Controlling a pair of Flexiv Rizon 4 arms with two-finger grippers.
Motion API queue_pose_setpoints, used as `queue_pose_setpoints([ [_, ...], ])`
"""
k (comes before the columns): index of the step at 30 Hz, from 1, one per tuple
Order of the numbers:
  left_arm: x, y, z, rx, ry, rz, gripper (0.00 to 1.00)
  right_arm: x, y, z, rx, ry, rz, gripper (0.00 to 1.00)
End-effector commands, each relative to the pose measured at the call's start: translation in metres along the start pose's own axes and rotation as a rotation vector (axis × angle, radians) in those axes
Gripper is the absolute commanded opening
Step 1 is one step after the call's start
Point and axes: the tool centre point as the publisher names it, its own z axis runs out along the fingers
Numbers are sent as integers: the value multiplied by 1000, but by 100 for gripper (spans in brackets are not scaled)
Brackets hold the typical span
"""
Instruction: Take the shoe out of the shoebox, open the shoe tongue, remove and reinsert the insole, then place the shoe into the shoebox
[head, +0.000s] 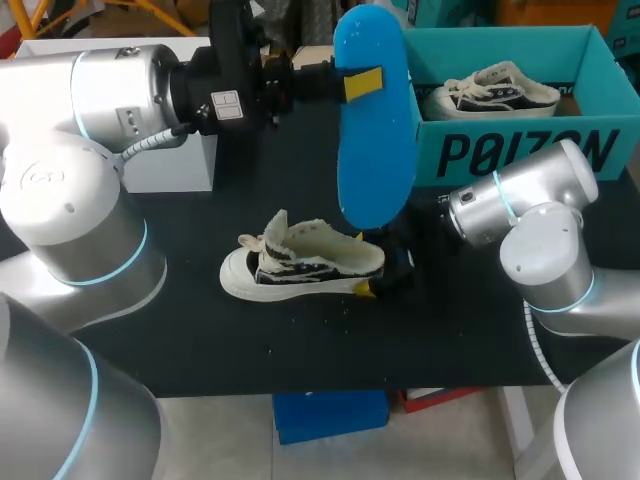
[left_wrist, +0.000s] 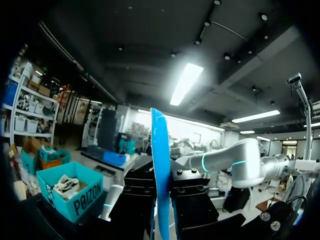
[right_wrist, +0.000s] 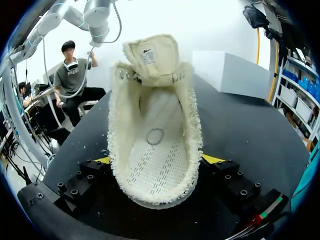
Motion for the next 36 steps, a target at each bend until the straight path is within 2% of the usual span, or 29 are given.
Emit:
queue_pose_setpoints([
  [1, 0, 1, 1, 1, -3, 1, 0, -1, 4, -10, 32, -5, -17, 100],
  [4, 0, 1, 1, 1, -3, 1, 0, -3, 9, -23, 81, -4, -48, 100],
  [8, 0, 1, 1, 1, -3, 1, 0, -6, 20, -42, 192, 6, -93, 100],
  [11, 0, 1, 1, 1, -3, 1, 0, -8, 28, -53, 289, 16, -111, 100],
  [13, 0, 1, 1, 1, -3, 1, 0, -8, 34, -57, 384, 40, -114, 100],
  [19, 0, 1, 1, 1, -3, 1, 0, -7, 46, -59, 587, 99, -124, 100],
  [26, 0, 1, 1, 1, -3, 1, 0, -2, 56, -55, 768, 104, -128, 100],
  [29, 0, 1, 1, 1, -3, 1, 0, 0, 59, -51, 827, 97, -121, 100],
  [36, 0, 1, 1, 1, -3, 1, 0, 1, 62, -46, 900, 26, -101, 100],
])
